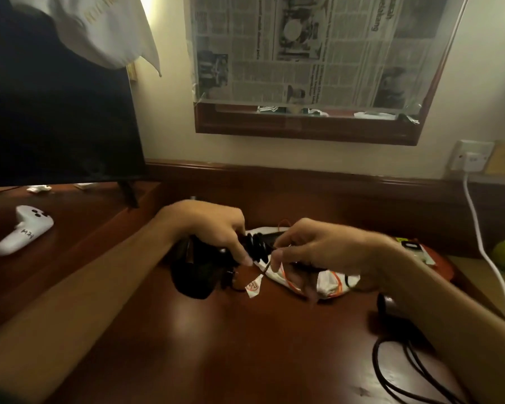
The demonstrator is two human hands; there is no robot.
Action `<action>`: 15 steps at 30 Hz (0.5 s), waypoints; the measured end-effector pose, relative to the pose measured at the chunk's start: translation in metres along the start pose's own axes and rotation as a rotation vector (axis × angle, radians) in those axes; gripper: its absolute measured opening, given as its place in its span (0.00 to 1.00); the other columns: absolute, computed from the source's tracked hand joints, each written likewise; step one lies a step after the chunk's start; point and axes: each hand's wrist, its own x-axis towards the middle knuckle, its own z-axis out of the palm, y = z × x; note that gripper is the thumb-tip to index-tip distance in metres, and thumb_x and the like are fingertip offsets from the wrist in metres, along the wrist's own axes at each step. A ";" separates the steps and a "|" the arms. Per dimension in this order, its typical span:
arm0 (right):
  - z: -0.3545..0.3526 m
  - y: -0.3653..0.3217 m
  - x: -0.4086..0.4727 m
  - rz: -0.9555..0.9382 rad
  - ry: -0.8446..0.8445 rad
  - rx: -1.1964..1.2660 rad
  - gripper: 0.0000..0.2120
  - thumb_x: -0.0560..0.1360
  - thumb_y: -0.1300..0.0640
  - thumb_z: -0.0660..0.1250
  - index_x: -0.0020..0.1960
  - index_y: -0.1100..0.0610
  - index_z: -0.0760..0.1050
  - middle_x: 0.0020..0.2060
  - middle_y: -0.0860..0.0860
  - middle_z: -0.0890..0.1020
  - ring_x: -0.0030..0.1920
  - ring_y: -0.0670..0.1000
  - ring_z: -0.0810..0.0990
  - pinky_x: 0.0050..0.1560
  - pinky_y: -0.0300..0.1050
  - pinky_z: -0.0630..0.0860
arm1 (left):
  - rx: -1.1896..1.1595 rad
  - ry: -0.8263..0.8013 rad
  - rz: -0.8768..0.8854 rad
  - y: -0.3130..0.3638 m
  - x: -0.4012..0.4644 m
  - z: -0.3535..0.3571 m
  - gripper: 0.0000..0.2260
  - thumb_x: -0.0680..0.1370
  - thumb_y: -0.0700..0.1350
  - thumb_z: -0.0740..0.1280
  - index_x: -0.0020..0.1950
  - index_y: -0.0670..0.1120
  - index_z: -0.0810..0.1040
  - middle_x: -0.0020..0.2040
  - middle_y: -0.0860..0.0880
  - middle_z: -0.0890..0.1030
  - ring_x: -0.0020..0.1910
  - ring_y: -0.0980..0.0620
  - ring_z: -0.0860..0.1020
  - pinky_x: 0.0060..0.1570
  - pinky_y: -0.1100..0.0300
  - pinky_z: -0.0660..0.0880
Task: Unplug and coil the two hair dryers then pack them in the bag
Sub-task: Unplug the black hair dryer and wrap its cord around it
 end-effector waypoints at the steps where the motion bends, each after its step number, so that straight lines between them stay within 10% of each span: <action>1: 0.010 0.004 -0.003 -0.039 0.047 0.065 0.15 0.85 0.56 0.60 0.51 0.69 0.75 0.32 0.59 0.79 0.28 0.57 0.80 0.34 0.47 0.80 | -0.082 0.016 0.039 -0.006 -0.004 -0.007 0.17 0.75 0.57 0.76 0.55 0.45 0.86 0.46 0.48 0.88 0.43 0.50 0.86 0.47 0.56 0.81; 5: 0.038 0.037 -0.008 -0.158 -0.035 0.490 0.19 0.86 0.48 0.57 0.46 0.62 0.73 0.26 0.57 0.69 0.24 0.54 0.70 0.31 0.46 0.77 | -0.360 0.048 0.244 -0.022 -0.020 -0.021 0.11 0.79 0.49 0.73 0.56 0.42 0.86 0.50 0.40 0.87 0.51 0.38 0.85 0.57 0.45 0.79; 8: 0.048 0.076 0.006 -0.262 -0.128 0.719 0.18 0.82 0.46 0.64 0.42 0.59 0.69 0.26 0.53 0.61 0.23 0.49 0.58 0.25 0.40 0.64 | -0.501 -0.041 0.386 -0.023 -0.032 -0.016 0.07 0.79 0.44 0.72 0.53 0.42 0.85 0.46 0.44 0.86 0.46 0.44 0.85 0.50 0.55 0.81; 15: 0.023 0.084 0.034 -0.149 -0.059 0.227 0.10 0.75 0.56 0.72 0.35 0.51 0.80 0.29 0.45 0.75 0.29 0.42 0.71 0.34 0.34 0.67 | -0.194 -0.369 0.332 0.014 -0.040 0.013 0.10 0.79 0.43 0.74 0.54 0.36 0.85 0.45 0.39 0.86 0.42 0.49 0.83 0.47 0.56 0.80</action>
